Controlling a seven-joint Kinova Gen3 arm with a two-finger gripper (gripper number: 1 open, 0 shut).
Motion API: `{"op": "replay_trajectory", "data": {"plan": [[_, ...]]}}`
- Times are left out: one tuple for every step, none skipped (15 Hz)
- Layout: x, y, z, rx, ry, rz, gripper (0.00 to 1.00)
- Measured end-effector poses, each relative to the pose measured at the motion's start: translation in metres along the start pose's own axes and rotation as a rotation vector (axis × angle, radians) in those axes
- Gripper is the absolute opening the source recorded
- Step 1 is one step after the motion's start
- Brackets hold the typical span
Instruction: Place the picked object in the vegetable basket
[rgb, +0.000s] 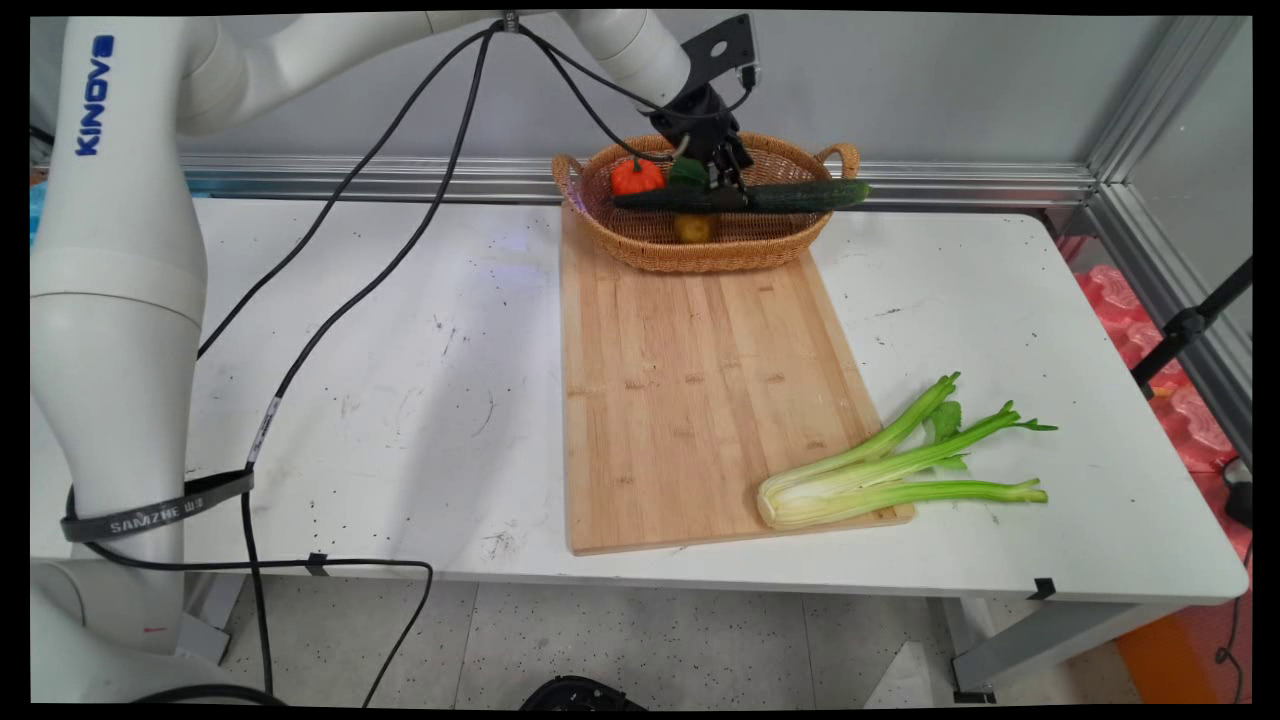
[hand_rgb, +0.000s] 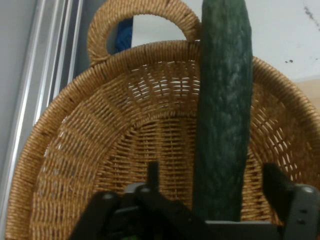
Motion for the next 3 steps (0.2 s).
{"op": "replay_trajectory", "data": {"plan": [[-0.0005, 0.0003, 0.0002, -0.004, 0.001, -0.003, 1.0], [-0.0006, 0.0007, 0.0001, -0.007, 0.002, -0.005, 1.0], [-0.0007, 0.0011, 0.0, -0.011, 0.003, -0.008, 1.0]]}}
